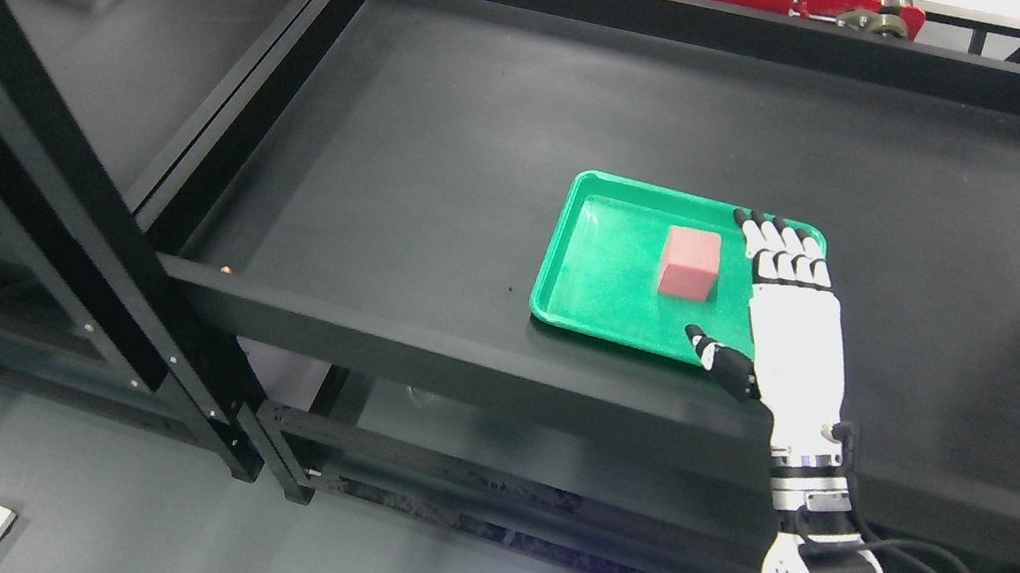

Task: Pick pink block from left shelf to tray
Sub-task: 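Lower the right hand over the pink block and close fingers around it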

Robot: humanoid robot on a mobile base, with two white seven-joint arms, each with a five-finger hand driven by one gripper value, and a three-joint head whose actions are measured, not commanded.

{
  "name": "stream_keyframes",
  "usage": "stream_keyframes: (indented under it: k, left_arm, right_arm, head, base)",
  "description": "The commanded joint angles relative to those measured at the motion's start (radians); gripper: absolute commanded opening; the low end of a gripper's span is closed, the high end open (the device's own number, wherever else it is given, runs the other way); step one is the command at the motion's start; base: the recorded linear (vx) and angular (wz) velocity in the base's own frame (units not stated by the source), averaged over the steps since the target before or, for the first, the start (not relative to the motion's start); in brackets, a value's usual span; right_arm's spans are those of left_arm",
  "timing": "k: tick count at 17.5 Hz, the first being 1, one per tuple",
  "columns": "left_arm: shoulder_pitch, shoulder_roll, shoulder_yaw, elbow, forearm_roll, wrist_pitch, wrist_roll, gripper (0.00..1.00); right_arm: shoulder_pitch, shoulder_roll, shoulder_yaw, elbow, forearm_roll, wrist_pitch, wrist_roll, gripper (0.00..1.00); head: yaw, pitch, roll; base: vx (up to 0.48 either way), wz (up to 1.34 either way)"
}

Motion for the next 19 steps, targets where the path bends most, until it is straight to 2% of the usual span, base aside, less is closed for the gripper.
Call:
stream_keyframes:
  k: [1, 2, 13, 19]
  left_arm:
    - [-0.029, 0.017, 0.000, -0.017, 0.000, 0.000, 0.001, 1.00]
    - [-0.029, 0.017, 0.000, -0.017, 0.000, 0.000, 0.001, 1.00]
    - [-0.029, 0.017, 0.000, -0.017, 0.000, 0.000, 0.001, 1.00]
    - [-0.029, 0.017, 0.000, -0.017, 0.000, 0.000, 0.001, 1.00]
  right_arm:
    - [-0.037, -0.011, 0.034, 0.053, -0.005, 0.004, 0.239, 0.99]
    - [-0.037, -0.011, 0.035, 0.055, -0.022, 0.003, 0.283, 0.99]
    - [-0.077, -0.011, 0.026, 0.151, -0.025, 0.003, 0.455, 0.98]
    - [-0.126, -0.011, 0.020, 0.214, -0.024, 0.004, 0.460, 0.98]
  head:
    - [0.0000, 0.000, 0.000]
    - [0.0000, 0.000, 0.000]
    - [0.0000, 0.000, 0.000]
    - [0.0000, 0.000, 0.000]
  base:
    - [0.243, 0.01]
    - [0.231, 0.00]
    - [0.167, -0.07]
    - [0.088, -0.06]
